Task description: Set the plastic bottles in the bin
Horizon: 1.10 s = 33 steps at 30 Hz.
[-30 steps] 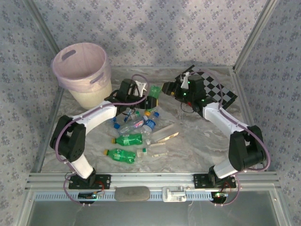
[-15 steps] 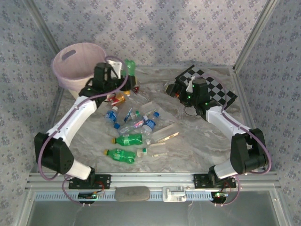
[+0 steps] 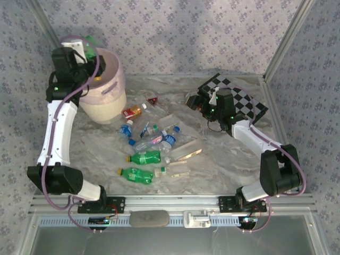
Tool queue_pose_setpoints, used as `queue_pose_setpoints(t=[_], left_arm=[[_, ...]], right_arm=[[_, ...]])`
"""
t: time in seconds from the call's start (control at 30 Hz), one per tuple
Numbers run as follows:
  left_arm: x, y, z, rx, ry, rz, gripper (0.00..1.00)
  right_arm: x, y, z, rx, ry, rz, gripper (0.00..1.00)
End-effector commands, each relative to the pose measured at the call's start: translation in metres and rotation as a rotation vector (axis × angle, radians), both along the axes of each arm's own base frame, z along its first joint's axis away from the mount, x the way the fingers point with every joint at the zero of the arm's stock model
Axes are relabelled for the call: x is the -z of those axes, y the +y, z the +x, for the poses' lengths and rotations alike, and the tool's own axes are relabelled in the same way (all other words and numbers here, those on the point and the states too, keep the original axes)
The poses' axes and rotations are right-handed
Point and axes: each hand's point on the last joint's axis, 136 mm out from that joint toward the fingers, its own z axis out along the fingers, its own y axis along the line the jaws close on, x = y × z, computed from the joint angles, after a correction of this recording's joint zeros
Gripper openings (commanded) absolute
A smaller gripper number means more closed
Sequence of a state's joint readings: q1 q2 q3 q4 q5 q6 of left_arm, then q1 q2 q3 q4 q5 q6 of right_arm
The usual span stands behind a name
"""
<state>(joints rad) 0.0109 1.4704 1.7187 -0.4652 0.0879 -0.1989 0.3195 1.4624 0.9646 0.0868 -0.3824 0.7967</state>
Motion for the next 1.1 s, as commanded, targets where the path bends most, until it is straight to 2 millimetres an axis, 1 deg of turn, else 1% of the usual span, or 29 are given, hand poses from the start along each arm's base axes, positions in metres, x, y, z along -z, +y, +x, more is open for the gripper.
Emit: queue_pose_setpoints(t=[0.0,0.1,0.2,0.37,0.4,0.6,0.67,0.77,0.93,1.0,1.07], left_arm=[[0.017,0.019,0.006,-0.038,0.09,0.034,0.52],[0.029,0.032,0.011,-0.065,0.14,0.058,0.53],[0.042,0.039,0.016,-0.084,0.182,0.093,0.53],[0.063,0.045,0.029,-0.09,0.244,0.112,0.54],[0.073,0.046,0.029,-0.089,0.285,0.112,0.54],[0.104,0.048,0.039,-0.08,0.39,0.113,0.55],[0.108,0.049,0.04,-0.082,0.401,0.111,0.57],[0.107,0.048,0.041,-0.084,0.398,0.107,0.61],[0.107,0.05,0.04,-0.099,0.397,0.106,0.81],[0.104,0.05,0.04,-0.101,0.391,0.101,0.87],[0.1,0.05,0.038,-0.104,0.381,0.098,0.89]], right_arm=[[0.004,0.002,-0.001,-0.006,0.008,0.001,0.99],[0.004,0.002,-0.001,-0.007,0.011,-0.003,0.99],[0.003,0.001,-0.002,-0.005,0.011,-0.008,0.99],[0.003,-0.002,-0.005,0.001,0.011,-0.025,0.99],[0.003,-0.003,-0.005,0.004,0.012,-0.028,0.99],[0.003,-0.007,-0.009,0.015,0.008,-0.047,0.99],[0.002,-0.008,-0.009,0.018,0.007,-0.05,0.99],[0.003,-0.009,-0.01,0.02,0.007,-0.058,0.99],[0.002,-0.011,-0.011,0.026,0.007,-0.065,0.99],[0.002,-0.012,-0.011,0.027,0.007,-0.066,0.99],[0.003,-0.012,-0.011,0.028,0.007,-0.066,0.99]])
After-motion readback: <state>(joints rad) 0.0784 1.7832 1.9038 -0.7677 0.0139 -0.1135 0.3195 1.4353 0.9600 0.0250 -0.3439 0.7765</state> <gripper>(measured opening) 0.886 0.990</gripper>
